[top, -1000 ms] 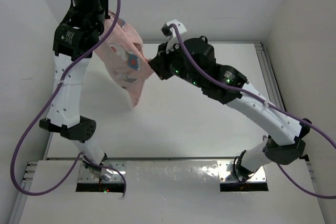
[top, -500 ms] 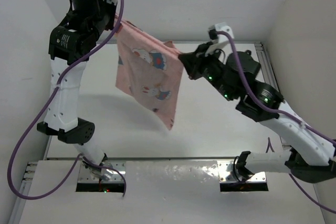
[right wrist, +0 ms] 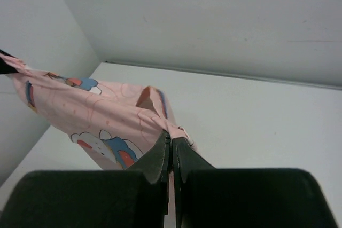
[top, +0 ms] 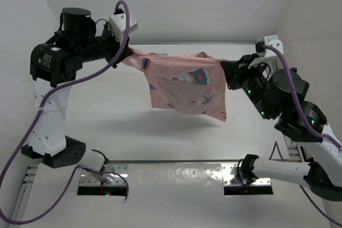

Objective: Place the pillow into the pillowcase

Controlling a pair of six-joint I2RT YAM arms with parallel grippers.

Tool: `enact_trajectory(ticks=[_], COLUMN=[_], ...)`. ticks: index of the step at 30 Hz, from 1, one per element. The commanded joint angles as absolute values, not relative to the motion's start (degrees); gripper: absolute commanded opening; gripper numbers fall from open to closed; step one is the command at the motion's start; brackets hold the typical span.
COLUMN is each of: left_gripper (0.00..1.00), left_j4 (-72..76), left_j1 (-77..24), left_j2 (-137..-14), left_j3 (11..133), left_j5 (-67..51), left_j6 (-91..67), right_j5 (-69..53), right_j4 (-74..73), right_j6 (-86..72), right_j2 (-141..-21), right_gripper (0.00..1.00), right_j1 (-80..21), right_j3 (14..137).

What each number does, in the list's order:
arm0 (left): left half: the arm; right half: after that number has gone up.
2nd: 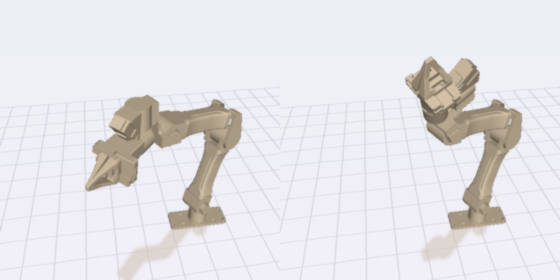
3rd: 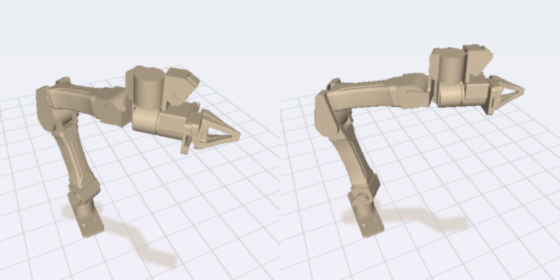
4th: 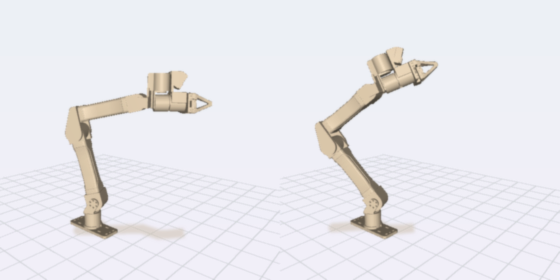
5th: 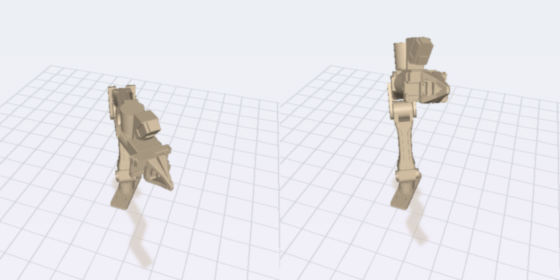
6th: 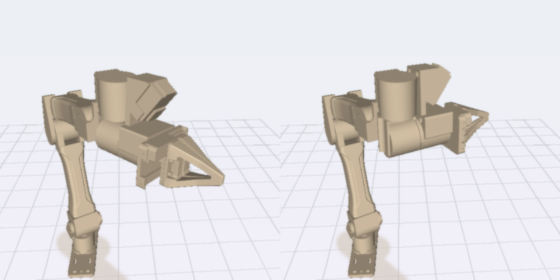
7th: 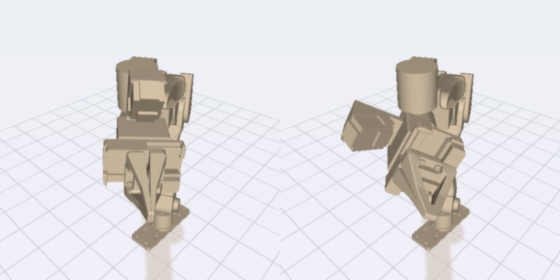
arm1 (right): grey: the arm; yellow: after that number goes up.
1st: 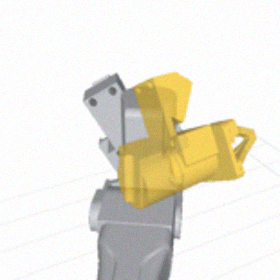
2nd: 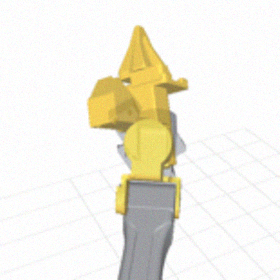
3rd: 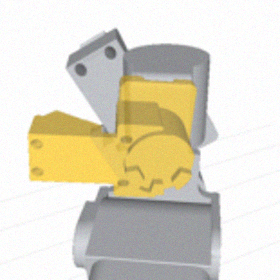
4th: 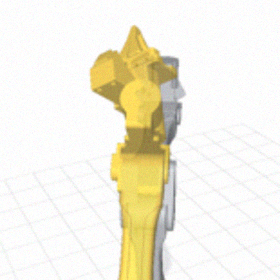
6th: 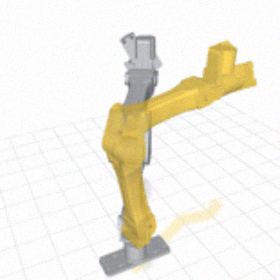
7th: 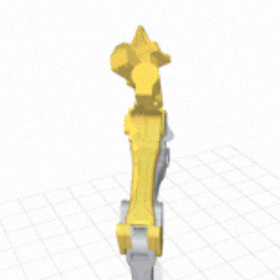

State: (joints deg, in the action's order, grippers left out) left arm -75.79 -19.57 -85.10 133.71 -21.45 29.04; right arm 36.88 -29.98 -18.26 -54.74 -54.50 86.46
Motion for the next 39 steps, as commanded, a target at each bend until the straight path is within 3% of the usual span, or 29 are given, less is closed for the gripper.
enact_trajectory(ticks=[1, 9, 16, 19, 24, 28, 30, 31, 32, 33, 34, 35, 38, 39], left_gripper=[0.0, 0.0, 0.0, 0.0, 0.0, 0.0, 0.0, 0.11, 0.27, 0.51, 0.83, 0.97, 1.0, 1.0], left_j4=[-74.5, -74.4, -63.9, -59.7, -55.2, -50.3, -50.2, -49.7, -48.7, -46.7, -40.1, -36.3, -25.0, -24.5], left_j1=[-19.8, -22.3, -22.6, -21.5, -17.9, -15.9, -15.0, -13.8, -13.2, -12.4, -10.8, -10.0, -7.0, -5.7], left_j2=[-80.2, -78.2, -82.6, -87.5, -98.4, -115.9, -124.1, -132.6, -136.8, -140.2, -144.7, -145.6, -145.5, -145.3], left_j3=[131.0, 128.4, 114.4, 109.4, 108.6, 115.1, 126.7, 131.2, 135.7, 142.1, 143.0, 140.8, 136.9, 137.0], left_j5=[-23.1, -21.4, -11.0, -7.6, -5.4, -4.7, -4.7, -4.6, -4.3, -3.0, -2.0, 1.6, 7.1, 7.4], left_j6=[32.8, 31.4, 24.3, 22.3, 21.0, 18.6, 17.2, 14.9, 13.6, 12.3, 9.3, 7.7, 3.0, 2.3], right_j5=[41.2, 43.9, 54.2, 49.0, 21.1, 12.8, 12.0, 12.0, 12.2, 12.5, 12.0, 10.7, 0.3, -3.2], right_j4=[-29.3, -30.8, -26.6, -28.7, -34.5, -30.7, -31.8, -33.0, -33.0, -33.1, -32.3, -31.1, -21.1, -17.2], right_j6=[-18.1, -20.8, -11.4, -9.4, -19.1, -20.6, -21.7, -22.3, -24.4, -26.4, -28.7, -34.7, -49.7, -51.9], right_j2=[-50.0, -46.6, -56.3, -63.3, -84.4, -103.7, -112.8, -122.2, -126.1, -130.5, -137.4, -139.8, -141.5, -140.3], right_gripper=[0.0, 0.0, 0.0, 0.0, 0.0, 0.0, 0.0, 0.0, 0.06, 0.32, 0.48, 0.59, 0.93, 0.99], right_j1=[-54.4, -54.4, -54.1, -48.4, -24.2, -16.4, -13.5, -12.6, -10.5, -9.2, -8.0, -5.2, -0.5, 2.2], right_j3=[86.7, 82.6, 83.2, 84.2, 88.2, 97.2, 109.8, 114.2, 118.4, 126.0, 128.6, 130.1, 125.1, 118.3])
